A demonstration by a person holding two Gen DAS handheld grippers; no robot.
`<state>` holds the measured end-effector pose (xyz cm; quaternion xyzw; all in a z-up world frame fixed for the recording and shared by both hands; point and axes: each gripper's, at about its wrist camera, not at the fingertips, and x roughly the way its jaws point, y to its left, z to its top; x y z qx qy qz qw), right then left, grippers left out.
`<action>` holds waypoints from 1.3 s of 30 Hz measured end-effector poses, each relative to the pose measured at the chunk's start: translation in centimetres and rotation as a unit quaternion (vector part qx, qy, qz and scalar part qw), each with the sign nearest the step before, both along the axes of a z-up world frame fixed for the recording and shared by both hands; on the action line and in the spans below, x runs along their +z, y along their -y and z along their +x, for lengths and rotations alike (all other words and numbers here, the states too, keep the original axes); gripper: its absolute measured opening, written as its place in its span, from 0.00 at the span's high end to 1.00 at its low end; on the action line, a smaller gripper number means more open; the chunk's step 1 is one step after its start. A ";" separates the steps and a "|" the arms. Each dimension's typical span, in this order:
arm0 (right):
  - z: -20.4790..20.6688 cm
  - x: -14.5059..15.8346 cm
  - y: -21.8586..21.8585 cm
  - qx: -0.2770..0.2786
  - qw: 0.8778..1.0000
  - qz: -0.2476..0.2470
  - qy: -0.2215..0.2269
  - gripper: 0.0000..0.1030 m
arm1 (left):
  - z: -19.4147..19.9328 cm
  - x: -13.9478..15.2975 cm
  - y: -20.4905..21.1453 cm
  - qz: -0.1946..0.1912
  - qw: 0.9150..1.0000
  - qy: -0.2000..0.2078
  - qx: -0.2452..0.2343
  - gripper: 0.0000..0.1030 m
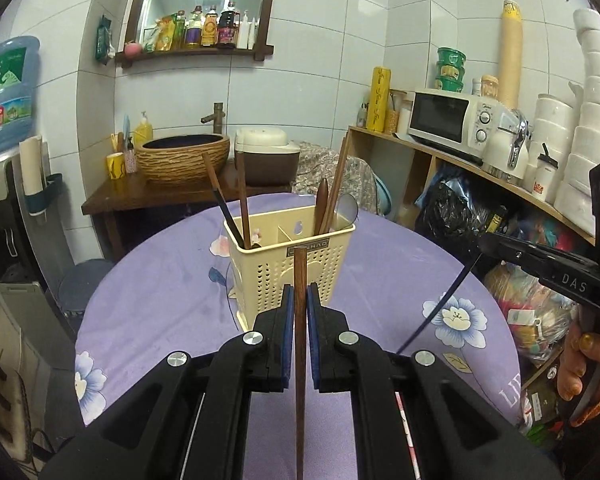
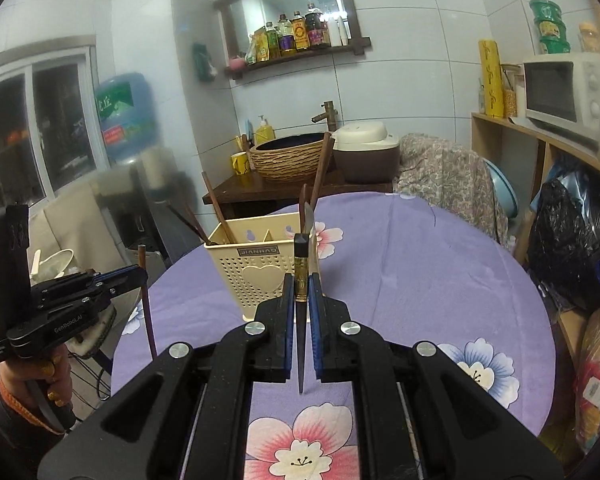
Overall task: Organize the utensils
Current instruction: 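Lift both chopsticks up over the beige holder with both grippers, then lower both chopsticks into the holder and open both grippers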
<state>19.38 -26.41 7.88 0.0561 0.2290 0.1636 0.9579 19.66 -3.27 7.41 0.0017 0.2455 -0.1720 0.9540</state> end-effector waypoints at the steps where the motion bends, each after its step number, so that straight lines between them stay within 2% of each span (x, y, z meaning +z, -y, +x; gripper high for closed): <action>1: 0.2 0.2 -0.2 0.001 1.000 -0.001 0.001 0.92 | 0.4 0.0 0.1 -0.002 1.000 -0.003 -0.002 0.93; 5: 0.7 1.4 -0.6 0.005 1.000 -0.010 0.008 0.92 | 0.8 1.3 -0.5 -0.015 1.000 0.002 -0.006 0.93; 10: 2.0 4.8 -1.4 0.021 0.999 -0.021 0.016 0.92 | 1.3 5.1 -0.8 -0.028 0.999 0.028 -0.017 0.93; 13: 3.0 7.8 -2.1 0.025 0.999 -0.023 0.032 0.92 | 2.3 8.6 -1.0 -0.044 0.998 0.045 -0.022 0.93; 17: 4.5 12.7 -3.2 0.024 0.997 -0.019 0.069 0.92 | 3.6 14.2 -1.2 -0.061 0.994 0.094 -0.007 0.93; 21: 6.9 16.3 -4.6 0.004 0.994 -0.019 0.106 0.92 | 6.2 17.7 -1.0 -0.076 0.987 0.135 0.029 0.93; 24: 8.7 16.3 -5.4 -0.010 0.994 -0.018 0.111 0.92 | 8.5 17.5 -0.6 -0.079 0.985 0.142 0.054 0.93; 28: 11.2 13.2 -6.5 -0.027 0.994 -0.029 0.100 0.92 | 10.8 15.3 0.3 -0.053 0.985 0.155 0.062 0.93; 29: 11.7 12.2 -6.6 -0.026 0.995 -0.028 0.091 0.92 | 11.5 14.3 0.7 -0.035 0.986 0.149 0.058 0.93; 31: 12.7 10.2 -7.0 -0.024 0.997 -0.029 0.070 0.92 | 12.3 12.9 0.5 -0.023 0.989 0.135 0.051 0.93; 34: 13.4 7.5 -7.2 -0.019 0.998 -0.036 0.050 0.92 | 13.2 10.6 -0.8 -0.027 0.994 0.100 0.038 0.93; 37: 13.7 5.5 -7.3 -0.016 0.999 -0.036 0.035 0.92 | 13.9 8.9 -1.8 -0.013 0.996 0.083 0.040 0.93; 39: 14.0 4.4 -7.3 -0.014 0.999 -0.040 0.024 0.92 | 14.6 7.6 -2.3 -0.011 0.998 0.053 0.021 0.93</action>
